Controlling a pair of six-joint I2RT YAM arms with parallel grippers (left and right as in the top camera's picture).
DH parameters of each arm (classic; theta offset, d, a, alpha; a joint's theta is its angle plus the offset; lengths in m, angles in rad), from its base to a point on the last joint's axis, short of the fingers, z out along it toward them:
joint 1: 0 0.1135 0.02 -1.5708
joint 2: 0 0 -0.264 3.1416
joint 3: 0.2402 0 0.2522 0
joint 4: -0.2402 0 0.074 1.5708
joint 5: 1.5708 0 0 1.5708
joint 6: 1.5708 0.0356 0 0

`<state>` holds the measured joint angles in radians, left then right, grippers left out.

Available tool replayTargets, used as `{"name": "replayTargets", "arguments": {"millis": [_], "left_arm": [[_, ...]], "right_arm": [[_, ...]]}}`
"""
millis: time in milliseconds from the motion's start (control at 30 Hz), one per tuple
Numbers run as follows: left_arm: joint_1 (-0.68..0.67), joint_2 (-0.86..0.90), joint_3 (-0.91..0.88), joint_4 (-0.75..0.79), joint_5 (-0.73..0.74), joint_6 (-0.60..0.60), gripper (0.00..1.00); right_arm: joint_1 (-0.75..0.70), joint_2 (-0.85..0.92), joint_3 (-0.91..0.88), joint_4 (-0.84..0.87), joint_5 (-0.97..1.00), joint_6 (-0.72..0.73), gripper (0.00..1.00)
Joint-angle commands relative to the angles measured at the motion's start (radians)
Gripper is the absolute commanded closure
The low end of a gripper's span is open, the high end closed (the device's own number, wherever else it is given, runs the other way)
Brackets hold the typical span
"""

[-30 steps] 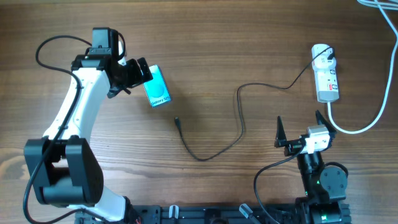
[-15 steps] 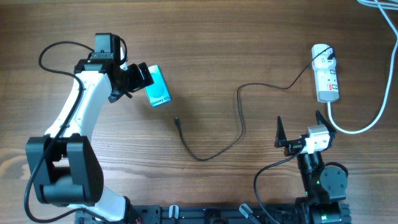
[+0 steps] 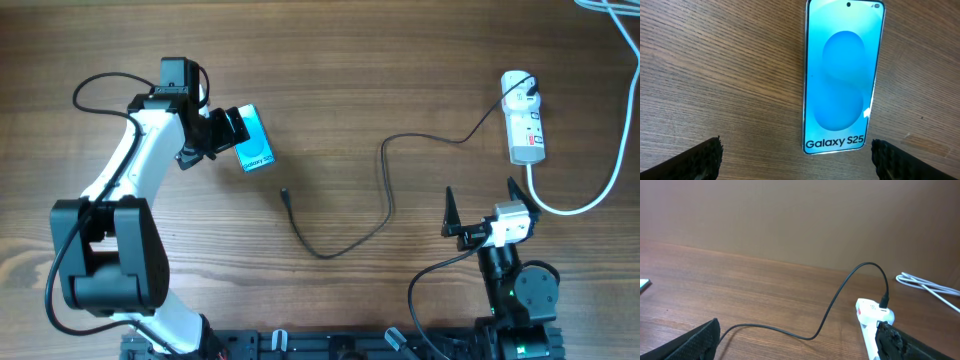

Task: Plug charger to phone and switch on socket

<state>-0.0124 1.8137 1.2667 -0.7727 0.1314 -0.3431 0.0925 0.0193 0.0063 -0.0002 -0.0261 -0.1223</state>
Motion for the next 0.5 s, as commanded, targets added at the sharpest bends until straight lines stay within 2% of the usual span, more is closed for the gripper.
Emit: {"name": "replayTargets", "arguments": {"millis": [0, 467], "left_arm": [[-0.007, 0.014, -0.006, 0.003, 0.002, -0.010, 0.00], [-0.037, 0.016, -0.007, 0.003, 0.001, -0.010, 0.00]], "right_arm": [[-0.005, -0.012, -0.001, 0.003, -0.012, -0.008, 0.00], [-0.005, -0.012, -0.001, 0.003, -0.012, -0.009, 0.00]]}}
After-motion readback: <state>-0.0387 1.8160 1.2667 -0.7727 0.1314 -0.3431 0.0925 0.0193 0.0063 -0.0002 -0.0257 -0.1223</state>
